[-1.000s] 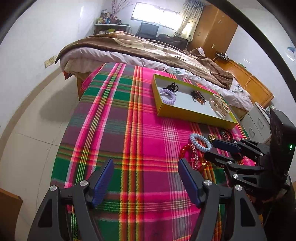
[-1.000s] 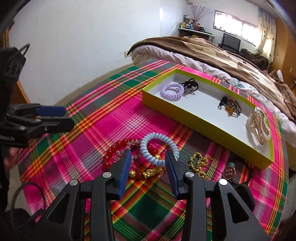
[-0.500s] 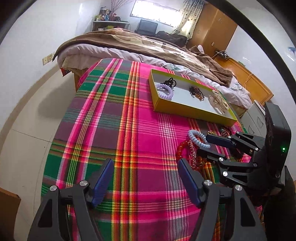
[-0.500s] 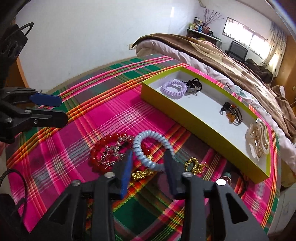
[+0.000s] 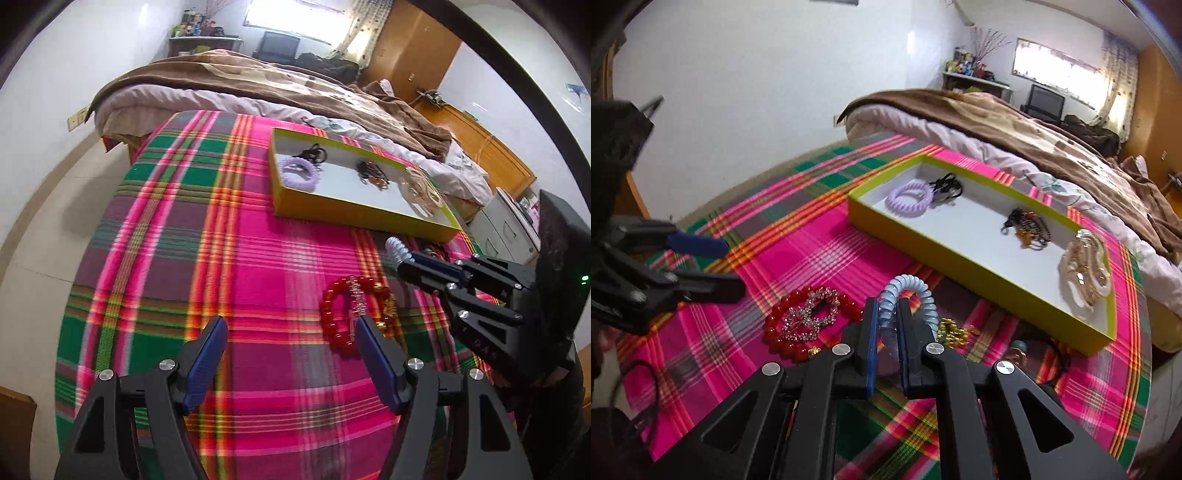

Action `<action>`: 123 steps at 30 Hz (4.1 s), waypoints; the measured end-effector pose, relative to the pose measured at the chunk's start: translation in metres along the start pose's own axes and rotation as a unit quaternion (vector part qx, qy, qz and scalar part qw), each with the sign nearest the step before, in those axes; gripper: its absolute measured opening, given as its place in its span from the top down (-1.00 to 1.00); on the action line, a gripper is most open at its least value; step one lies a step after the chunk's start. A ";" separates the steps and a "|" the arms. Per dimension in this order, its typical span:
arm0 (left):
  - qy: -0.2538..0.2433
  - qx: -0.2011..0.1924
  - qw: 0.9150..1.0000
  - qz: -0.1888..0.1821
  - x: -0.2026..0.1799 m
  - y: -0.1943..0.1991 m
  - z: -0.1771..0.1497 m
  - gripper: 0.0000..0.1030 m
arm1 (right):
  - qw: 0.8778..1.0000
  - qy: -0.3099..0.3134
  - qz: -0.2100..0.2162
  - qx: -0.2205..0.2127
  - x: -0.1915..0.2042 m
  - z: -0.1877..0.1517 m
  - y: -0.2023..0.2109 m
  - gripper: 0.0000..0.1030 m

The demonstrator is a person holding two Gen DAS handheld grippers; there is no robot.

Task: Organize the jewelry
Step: 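Lower the left gripper onto the pink rhinestone hair clip beside the red bracelet, then close the left gripper on the rhinestone hair clip and lift it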

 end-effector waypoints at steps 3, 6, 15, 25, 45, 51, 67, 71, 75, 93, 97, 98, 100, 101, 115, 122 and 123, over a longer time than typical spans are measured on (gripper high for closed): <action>-0.009 0.002 1.000 -0.008 -0.010 -0.005 0.004 -0.38 | 1.000 -0.010 -0.001 -0.020 -0.005 -0.001 0.017 0.81; -0.023 0.006 1.000 -0.008 -0.021 -0.010 0.009 -0.38 | 0.999 -0.019 -0.003 -0.036 -0.011 -0.003 0.032 0.81; -0.042 0.021 0.999 0.012 -0.041 -0.030 0.018 -0.38 | 0.997 -0.051 -0.017 -0.061 -0.029 -0.023 0.068 0.81; -0.075 0.031 0.996 0.041 -0.059 -0.045 0.019 0.05 | 0.995 -0.074 -0.017 -0.071 -0.043 -0.037 0.080 0.81; -0.120 0.044 0.989 0.068 -0.078 -0.050 0.017 0.49 | 0.993 -0.090 -0.006 -0.070 -0.051 -0.044 0.078 0.81; -0.138 0.043 0.986 0.078 -0.083 -0.049 0.016 0.54 | 0.993 -0.093 -0.007 -0.072 -0.052 -0.044 0.080 0.81; -0.112 -0.003 0.993 0.041 -0.074 -0.015 0.024 0.93 | 0.992 -0.094 -0.010 -0.080 -0.050 -0.042 0.086 0.81; -0.111 -0.012 0.993 0.040 -0.073 -0.009 0.027 0.93 | 0.992 -0.095 -0.012 -0.080 -0.050 -0.041 0.087 0.81; -0.099 0.007 0.995 0.027 -0.068 -0.021 0.025 0.92 | 0.992 -0.096 -0.011 -0.079 -0.049 -0.042 0.086 0.81; -0.161 0.053 0.984 0.059 -0.091 -0.052 0.015 0.34 | 0.992 -0.102 -0.004 -0.077 -0.050 -0.045 0.082 0.81; -0.176 0.055 0.981 0.067 -0.096 -0.051 0.012 0.34 | 0.992 -0.104 -0.005 -0.078 -0.051 -0.045 0.083 0.81; -0.178 0.054 0.980 0.069 -0.096 -0.052 0.011 0.34 | 0.991 -0.106 -0.005 -0.079 -0.051 -0.045 0.083 0.81; -0.175 0.054 0.981 0.066 -0.094 -0.052 0.011 0.34 | 0.991 -0.109 -0.004 -0.079 -0.052 -0.045 0.083 0.81; -0.174 0.055 0.981 0.065 -0.093 -0.053 0.011 0.37 | 0.991 -0.109 -0.004 -0.079 -0.052 -0.045 0.083 0.81; -0.154 0.029 0.986 0.053 -0.088 -0.032 0.020 0.39 | 0.991 -0.104 -0.009 -0.083 -0.052 -0.036 0.088 0.81; -0.142 0.011 0.989 0.047 -0.081 -0.017 0.039 0.77 | 0.991 -0.101 -0.014 -0.092 -0.052 -0.012 0.091 0.81; -0.136 0.008 0.990 0.046 -0.078 -0.015 0.045 0.77 | 0.990 -0.101 -0.015 -0.093 -0.053 -0.008 0.091 0.81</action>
Point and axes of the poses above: each gripper's, at about its wrist camera, not at the fingertips, and y roughly against the way its jaws point, x to its left, z to its top, the point moved 2 cm from there along -y, roughly the way its jaws point, and after that the axes turned 11 degrees about -y, right-handed, at the moved point
